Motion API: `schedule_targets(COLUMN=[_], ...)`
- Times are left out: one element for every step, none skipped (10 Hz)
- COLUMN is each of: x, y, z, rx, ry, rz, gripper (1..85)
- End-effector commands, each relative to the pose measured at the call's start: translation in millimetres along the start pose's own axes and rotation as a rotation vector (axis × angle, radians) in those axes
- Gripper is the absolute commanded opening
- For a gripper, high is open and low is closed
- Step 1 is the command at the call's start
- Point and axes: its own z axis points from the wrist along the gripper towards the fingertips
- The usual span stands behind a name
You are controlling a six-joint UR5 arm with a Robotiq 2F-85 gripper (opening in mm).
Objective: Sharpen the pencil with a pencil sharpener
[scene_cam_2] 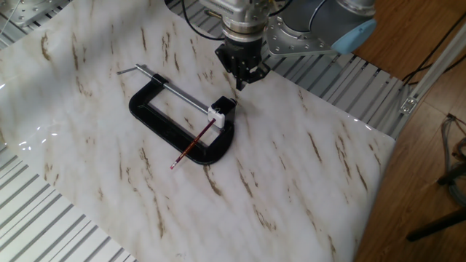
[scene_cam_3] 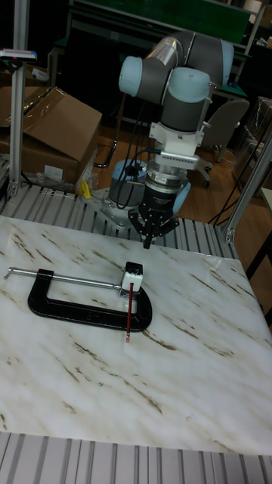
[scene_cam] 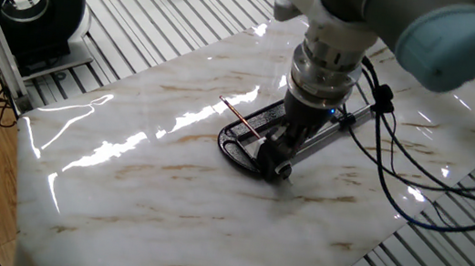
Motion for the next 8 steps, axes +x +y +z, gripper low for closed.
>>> schedule_targets(x=[7.1,10.0,13.5,18.1,19.7,19.4,19.3,18.5], y=[2.2,2.0,0.9,-2.2,-4.0,-4.6,-6.2,-8.6], z=[10.4,13.3,15.2,18.9,24.3,28.0,29.8,31.2], rx=[-0.024,-0.024,-0.030,-0.032,-0.030,-0.032,-0.035,-0.039], ry=[-0.031,-0.030,-0.024,-0.020,-0.026,-0.040,-0.049,-0.062], rz=[-0.027,-0.038,-0.062,-0.071,-0.073,-0.079,-0.078,-0.071], gripper=[22.7,24.3,29.7,31.0,32.0,34.3,34.7,35.3])
